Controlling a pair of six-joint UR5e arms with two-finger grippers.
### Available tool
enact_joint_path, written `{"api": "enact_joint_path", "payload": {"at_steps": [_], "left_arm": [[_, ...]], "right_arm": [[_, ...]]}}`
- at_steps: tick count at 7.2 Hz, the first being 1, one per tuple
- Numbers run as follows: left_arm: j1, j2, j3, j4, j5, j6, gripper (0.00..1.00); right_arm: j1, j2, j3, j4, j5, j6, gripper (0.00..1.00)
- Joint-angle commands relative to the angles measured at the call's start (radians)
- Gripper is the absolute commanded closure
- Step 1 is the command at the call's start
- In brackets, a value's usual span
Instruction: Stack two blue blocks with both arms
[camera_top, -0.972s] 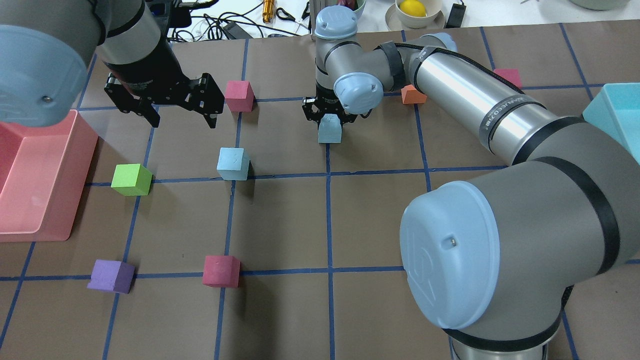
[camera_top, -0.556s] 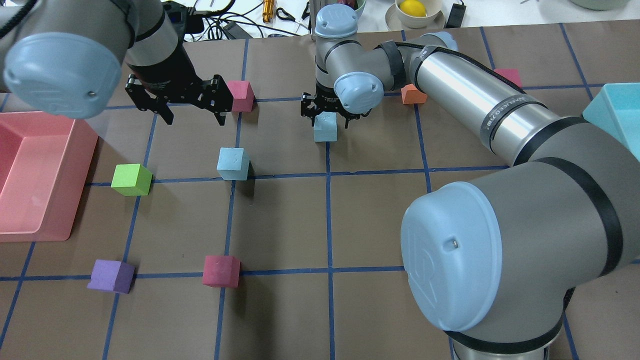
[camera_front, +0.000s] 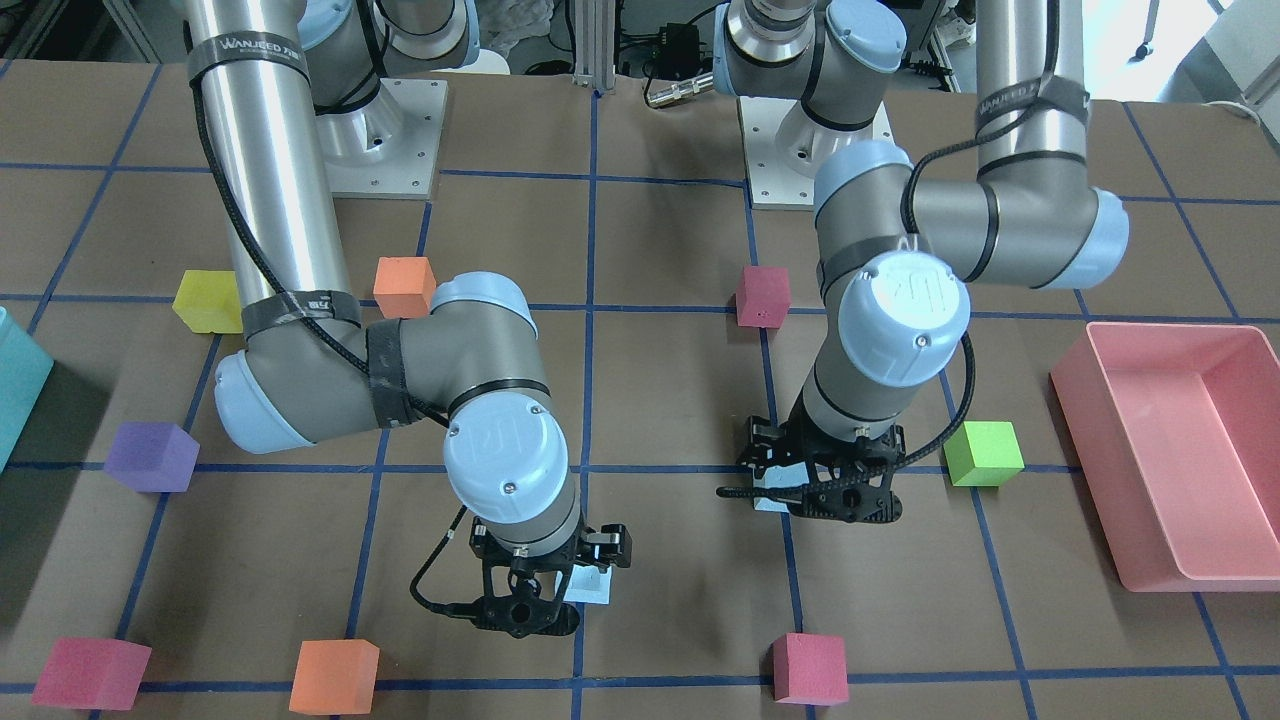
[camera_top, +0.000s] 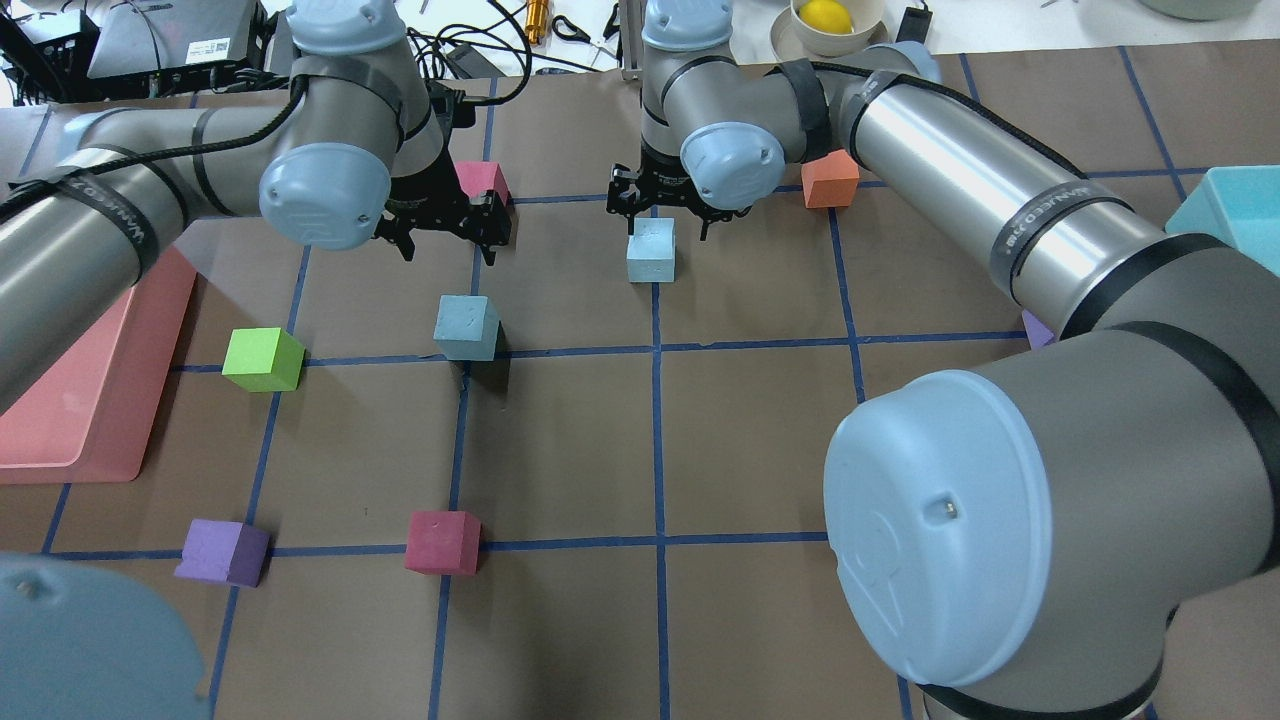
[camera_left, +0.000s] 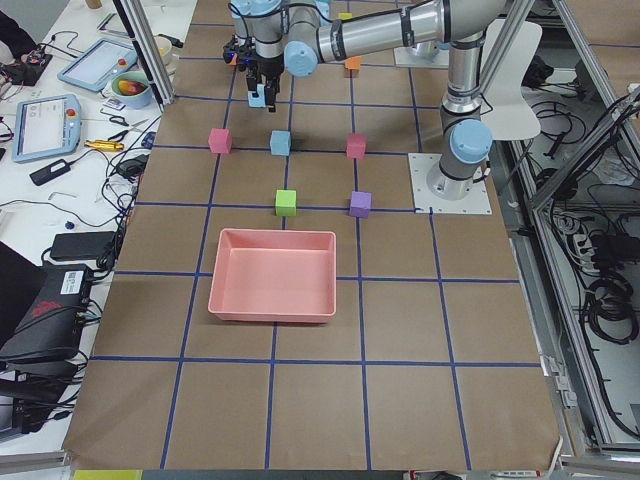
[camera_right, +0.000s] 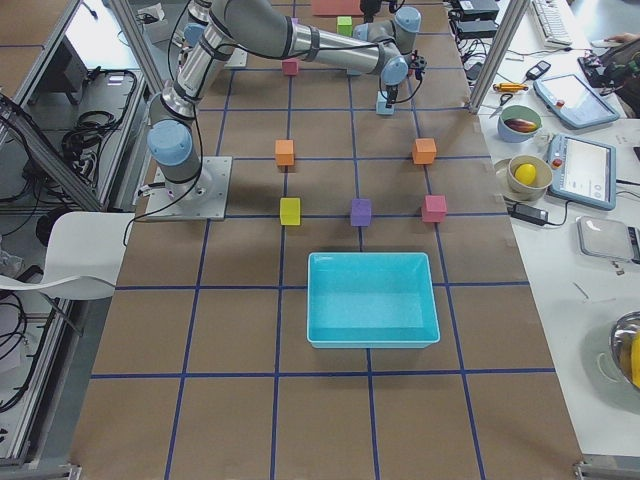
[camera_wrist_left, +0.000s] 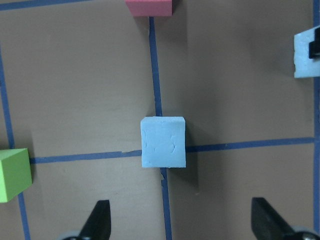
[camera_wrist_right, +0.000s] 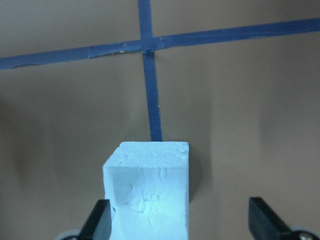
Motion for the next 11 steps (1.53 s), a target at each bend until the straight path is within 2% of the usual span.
{"api": "enact_joint_path", "payload": {"at_steps": [1,3,4,5,6,7,8,9,10,11], "left_arm": [[0.018,-0.115,-0.012,0.093,0.009,0.024,0.0],[0.018,-0.126,-0.106,0.101,-0.007,0.009,0.0],[0.02,-0.13,-0.119,0.091,-0.008,0.009,0.0],[0.021,-0.129,-0.102,0.077,-0.014,0.006,0.3],[0.021,-0.129,-0.093,0.075,-0.027,0.006,0.55],[0.021,-0.127,-0.09,0.075,-0.028,0.003,0.56],[0.021,-0.114,-0.082,0.075,-0.04,0.003,0.64],[0.018,-0.11,-0.027,0.071,-0.077,-0.015,0.64],[0.001,-0.123,0.084,-0.028,-0.105,-0.034,0.64],[-0.038,-0.139,0.194,-0.068,-0.11,-0.067,0.63]], "right_arm": [[-0.06,-0.099,0.008,0.085,0.007,-0.017,0.01],[-0.116,-0.188,0.009,0.24,0.021,-0.07,0.01],[-0.171,-0.249,0.011,0.345,0.017,-0.208,0.0],[-0.217,-0.3,0.014,0.409,0.02,-0.253,0.0],[-0.236,-0.365,0.025,0.459,0.006,-0.264,0.0],[-0.247,-0.436,0.063,0.464,0.0,-0.289,0.0],[-0.262,-0.502,0.125,0.468,-0.008,-0.29,0.0],[-0.264,-0.569,0.197,0.451,-0.061,-0.289,0.0],[-0.262,-0.622,0.236,0.449,-0.097,-0.28,0.0],[-0.256,-0.625,0.241,0.452,-0.095,-0.274,0.0]]}}
